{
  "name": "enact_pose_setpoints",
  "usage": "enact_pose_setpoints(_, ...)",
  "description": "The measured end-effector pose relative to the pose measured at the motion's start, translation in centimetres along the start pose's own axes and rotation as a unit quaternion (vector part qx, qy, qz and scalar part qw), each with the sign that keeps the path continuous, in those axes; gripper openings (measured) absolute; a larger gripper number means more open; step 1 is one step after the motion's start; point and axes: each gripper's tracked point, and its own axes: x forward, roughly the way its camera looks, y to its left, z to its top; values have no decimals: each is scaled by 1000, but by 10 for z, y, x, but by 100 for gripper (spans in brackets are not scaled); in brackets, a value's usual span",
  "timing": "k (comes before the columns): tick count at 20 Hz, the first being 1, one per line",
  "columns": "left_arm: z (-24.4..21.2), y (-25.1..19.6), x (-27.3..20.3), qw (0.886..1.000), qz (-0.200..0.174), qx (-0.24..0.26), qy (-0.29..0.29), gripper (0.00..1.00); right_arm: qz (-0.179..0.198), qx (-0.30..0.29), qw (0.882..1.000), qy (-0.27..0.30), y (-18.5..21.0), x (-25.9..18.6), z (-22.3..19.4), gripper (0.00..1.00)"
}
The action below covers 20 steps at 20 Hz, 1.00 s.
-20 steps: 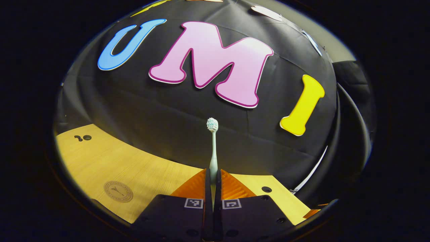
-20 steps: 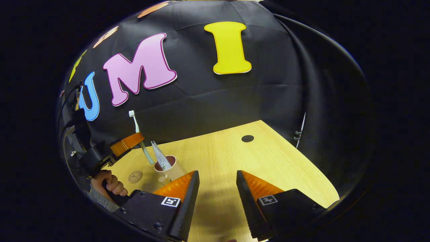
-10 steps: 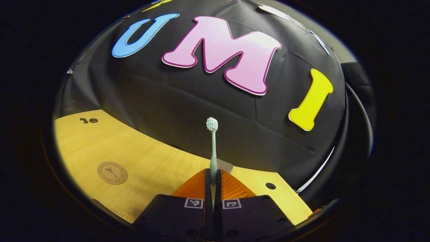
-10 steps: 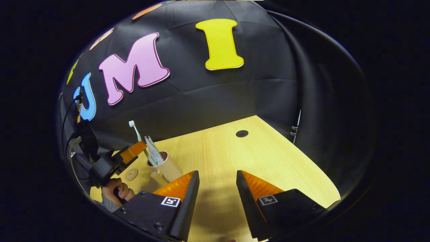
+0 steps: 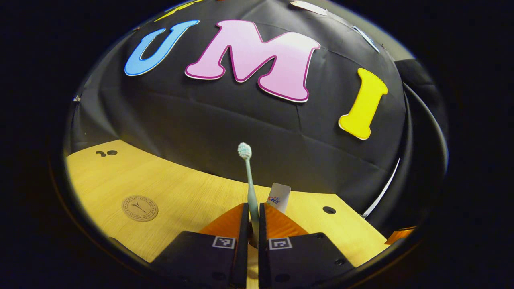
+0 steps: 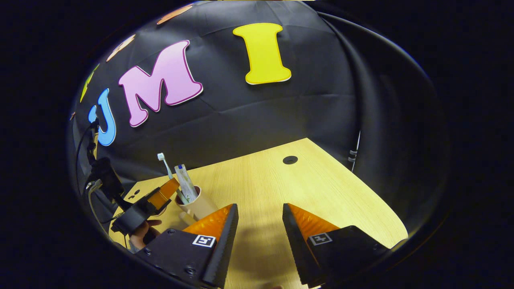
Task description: Put the toothbrush and toothpaste on the desktop into the cup, then pick up the cup and place it on the coaster on the desktop.
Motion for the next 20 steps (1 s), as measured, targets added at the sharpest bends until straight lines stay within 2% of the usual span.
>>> enact_pose_setpoints(1, -3, 0, -2, 1000, -1, 12, 1, 18, 0, -2, 1000, -1, 0, 0, 0, 69)
enact_pose_setpoints(2, -4, -1, -5, 1000, -3, 24, 1, 28, 1, -4, 1000, -1, 0, -1, 0, 69)
enact_pose_setpoints(3, -4, -2, -7, 999, -5, 35, -4, 24, 1, -5, 1000, -1, 0, -1, -1, 69)
enact_pose_setpoints(4, -1, -3, -9, 999, -8, 43, -13, 34, 1, -5, 1000, 0, 0, -1, -1, 69)
enact_pose_setpoints(6, 1, -9, -12, 999, -21, 45, -19, 59, 2, -4, 1000, -1, 0, -1, -1, 69)
enact_pose_setpoints(8, -7, -8, -14, 999, -22, 50, -4, 71, 3, -5, 1000, -1, 1, -3, -1, 69)
enact_pose_setpoints(13, 17, 16, -37, 999, -2, 40, -18, 73, 19, -1, 1000, 8, 13, -7, -3, 69)
enact_pose_setpoints(20, 80, 66, -117, 996, 10, 78, -43, 81, 47, -31, 996, 67, 51, -14, -4, 73)
